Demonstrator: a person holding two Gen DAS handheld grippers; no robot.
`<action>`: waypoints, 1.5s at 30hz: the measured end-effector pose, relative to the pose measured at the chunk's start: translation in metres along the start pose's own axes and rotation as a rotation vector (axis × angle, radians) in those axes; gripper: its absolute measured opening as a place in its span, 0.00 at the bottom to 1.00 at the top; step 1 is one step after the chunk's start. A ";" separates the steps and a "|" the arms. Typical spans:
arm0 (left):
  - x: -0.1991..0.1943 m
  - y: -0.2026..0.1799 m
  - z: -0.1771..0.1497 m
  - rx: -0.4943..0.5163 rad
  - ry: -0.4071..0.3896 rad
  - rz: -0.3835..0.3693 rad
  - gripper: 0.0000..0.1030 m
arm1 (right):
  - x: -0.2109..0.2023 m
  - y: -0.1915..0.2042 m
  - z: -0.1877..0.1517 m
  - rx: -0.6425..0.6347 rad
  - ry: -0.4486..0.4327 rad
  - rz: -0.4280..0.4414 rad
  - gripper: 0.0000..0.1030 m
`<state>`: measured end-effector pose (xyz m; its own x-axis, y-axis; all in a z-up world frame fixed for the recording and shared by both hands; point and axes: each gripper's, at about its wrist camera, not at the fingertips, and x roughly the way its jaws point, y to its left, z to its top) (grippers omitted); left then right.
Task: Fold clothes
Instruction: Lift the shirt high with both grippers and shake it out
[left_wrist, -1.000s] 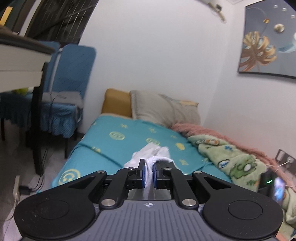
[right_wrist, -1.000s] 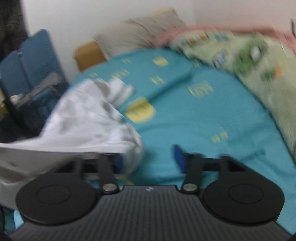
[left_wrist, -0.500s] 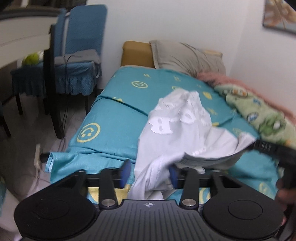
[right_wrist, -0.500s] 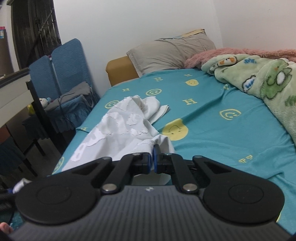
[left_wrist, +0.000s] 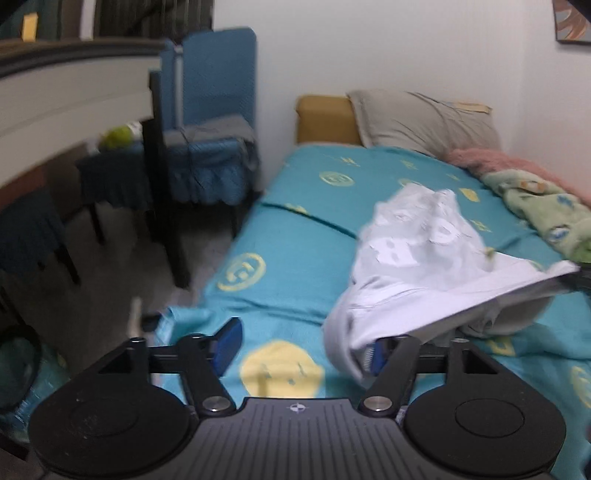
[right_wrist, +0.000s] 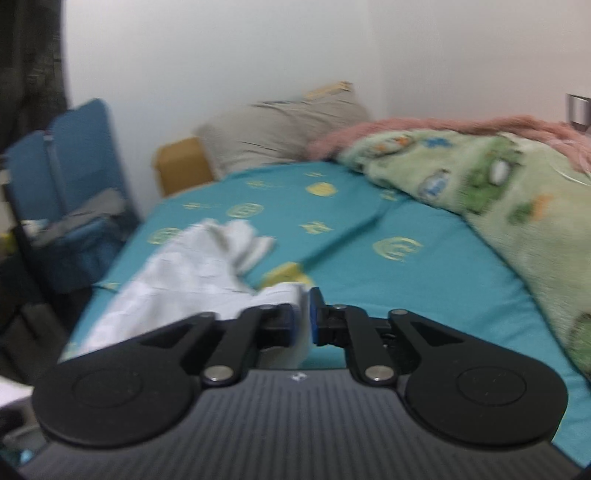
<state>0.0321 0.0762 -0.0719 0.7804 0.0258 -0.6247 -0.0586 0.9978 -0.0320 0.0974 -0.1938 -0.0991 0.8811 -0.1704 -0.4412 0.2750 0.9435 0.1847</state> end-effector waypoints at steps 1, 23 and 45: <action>-0.002 -0.002 -0.001 0.021 0.002 0.006 0.70 | 0.002 -0.004 0.000 0.014 0.002 -0.025 0.38; -0.133 0.004 0.084 -0.198 -0.521 0.091 0.80 | -0.146 -0.010 0.099 0.137 -0.439 0.048 0.64; -0.541 -0.030 0.201 -0.134 -1.019 0.056 0.78 | -0.509 -0.045 0.269 0.105 -0.835 0.184 0.66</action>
<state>-0.2633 0.0447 0.4239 0.9283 0.1741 0.3285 -0.1311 0.9801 -0.1489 -0.2594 -0.2258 0.3534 0.8980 -0.2093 0.3870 0.0976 0.9525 0.2885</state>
